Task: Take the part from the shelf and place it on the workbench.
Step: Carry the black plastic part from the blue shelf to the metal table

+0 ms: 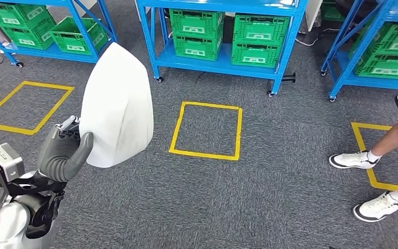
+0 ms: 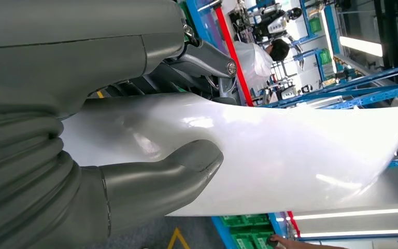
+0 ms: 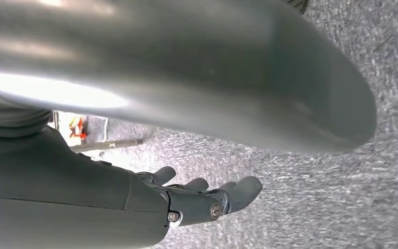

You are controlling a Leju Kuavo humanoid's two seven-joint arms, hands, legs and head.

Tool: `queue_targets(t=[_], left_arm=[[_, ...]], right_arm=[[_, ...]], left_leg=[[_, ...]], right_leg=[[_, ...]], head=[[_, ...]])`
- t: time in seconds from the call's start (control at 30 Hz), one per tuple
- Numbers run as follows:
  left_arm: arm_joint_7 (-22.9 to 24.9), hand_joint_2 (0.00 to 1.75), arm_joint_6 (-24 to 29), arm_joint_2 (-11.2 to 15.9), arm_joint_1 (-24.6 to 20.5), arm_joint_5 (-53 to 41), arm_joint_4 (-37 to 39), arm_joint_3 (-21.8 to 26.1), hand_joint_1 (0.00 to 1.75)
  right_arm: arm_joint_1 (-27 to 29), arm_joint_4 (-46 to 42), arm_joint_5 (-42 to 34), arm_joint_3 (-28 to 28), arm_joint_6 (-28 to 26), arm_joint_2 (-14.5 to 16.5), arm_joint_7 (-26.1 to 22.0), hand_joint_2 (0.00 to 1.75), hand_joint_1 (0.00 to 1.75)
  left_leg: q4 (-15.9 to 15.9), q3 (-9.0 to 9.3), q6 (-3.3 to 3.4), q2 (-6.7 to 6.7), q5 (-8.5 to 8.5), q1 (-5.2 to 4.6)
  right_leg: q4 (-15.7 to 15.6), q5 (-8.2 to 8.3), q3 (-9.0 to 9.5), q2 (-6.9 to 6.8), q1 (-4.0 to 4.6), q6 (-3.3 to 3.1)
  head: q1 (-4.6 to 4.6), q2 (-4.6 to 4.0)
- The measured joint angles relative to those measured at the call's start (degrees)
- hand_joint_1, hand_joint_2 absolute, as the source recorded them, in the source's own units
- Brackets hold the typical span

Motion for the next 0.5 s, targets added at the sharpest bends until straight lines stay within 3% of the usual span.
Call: queue_targets(t=[0.07, 0.1, 0.13, 0.17, 0.23, 0.3, 0.37, 0.43, 0.5], left_arm=[[0.0, 1.75, 0.0, 0.0, 0.0, 0.0, 0.1, -0.1, 1.75], [0.0, 1.75, 0.0, -0.1, 0.2, 0.0, 0.2, -0.1, 1.75], [0.0, 1.75, 0.0, -0.1, 0.3, 0.0, 0.3, -0.1, 1.75], [0.0, 1.75, 0.0, -0.1, 0.4, 0.0, 0.4, -0.1, 1.75], [0.0, 1.75, 0.0, -0.1, 0.5, 0.0, 0.5, -0.1, 1.75], [0.0, 1.75, 0.0, -0.1, 0.3, 0.0, 0.5, -0.2, 1.75], [0.0, 1.75, 0.0, -0.1, 0.2, 0.0, 0.5, -0.2, 1.75], [0.0, 1.75, 0.0, 0.0, 0.2, 0.0, 0.5, -0.2, 1.75], [0.0, 1.75, 0.0, -0.1, 0.0, 0.0, 0.4, -0.2, 1.75]], right_arm=[[0.2, 0.0, 0.0, 0.0, 0.0, 0.0, 0.0, 0.00, 0.00], [0.3, 0.0, 0.0, 0.0, 0.0, 0.0, 0.0, 0.00, 0.00], [0.3, 0.0, 0.0, 0.0, 0.0, 0.0, 0.0, 0.00, 0.00], [0.4, 0.0, 0.0, 0.0, 0.0, 0.0, 0.0, 0.00, 0.00], [0.3, 0.0, 0.0, 0.0, 0.0, 0.0, 0.0, 0.00, 0.00], [0.3, 0.0, 0.0, 0.0, 0.0, 0.0, 0.0, 0.00, 0.00], [0.3, 0.0, 0.1, 0.0, 0.0, 0.0, 0.0, 0.00, 0.00], [0.1, 0.0, 0.1, 0.0, 0.0, 0.1, 0.0, 0.00, 0.00], [0.1, 0.0, 0.1, 0.0, 0.0, 0.2, 0.0, 0.00, 0.00]], left_leg=[[6.6, -2.92, -0.60, 2.46, -3.95, 0.14], [10.3, -4.47, -0.84, 2.93, -5.64, 0.30], [12.6, -5.36, -0.98, 3.14, -6.43, 0.43], [12.9, -5.18, -1.05, 3.30, -6.12, 0.52], [6.9, -1.38, -0.81, 4.44, -3.04, 0.49], [-0.9, 2.91, -0.02, 7.35, -0.54, 0.08], [-3.6, 3.99, 0.74, 8.54, -0.01, -0.33], [-3.8, 3.79, 1.34, 6.99, 0.56, -0.28], [-4.3, 3.77, 2.01, 5.46, 1.34, 0.06]], right_leg=[[-0.1, 0.18, -0.33, -1.29, 0.04, -0.42], [0.0, 0.26, -0.53, -2.01, 0.08, -0.48], [0.0, 0.34, -0.69, -2.70, 0.11, -0.49], [0.0, 0.40, -0.79, -3.41, 0.12, -0.46], [0.0, 0.48, -0.76, -4.80, 0.14, -0.34], [0.0, 0.51, -0.57, -6.05, 0.30, 0.00], [0.0, 0.53, -0.36, -7.22, 0.37, 0.63], [-0.1, 0.50, -0.12, -7.97, 0.20, 1.45], [1.7, -1.01, -0.77, -5.32, 0.04, 2.17]], head=[[-0.27, 0.01], [-0.28, 0.01], [-0.29, 0.00], [-0.29, 0.00], [-0.30, 0.00], [-0.25, 0.01], [-0.17, 0.01], [-0.13, 0.01], [-0.06, 0.00]])
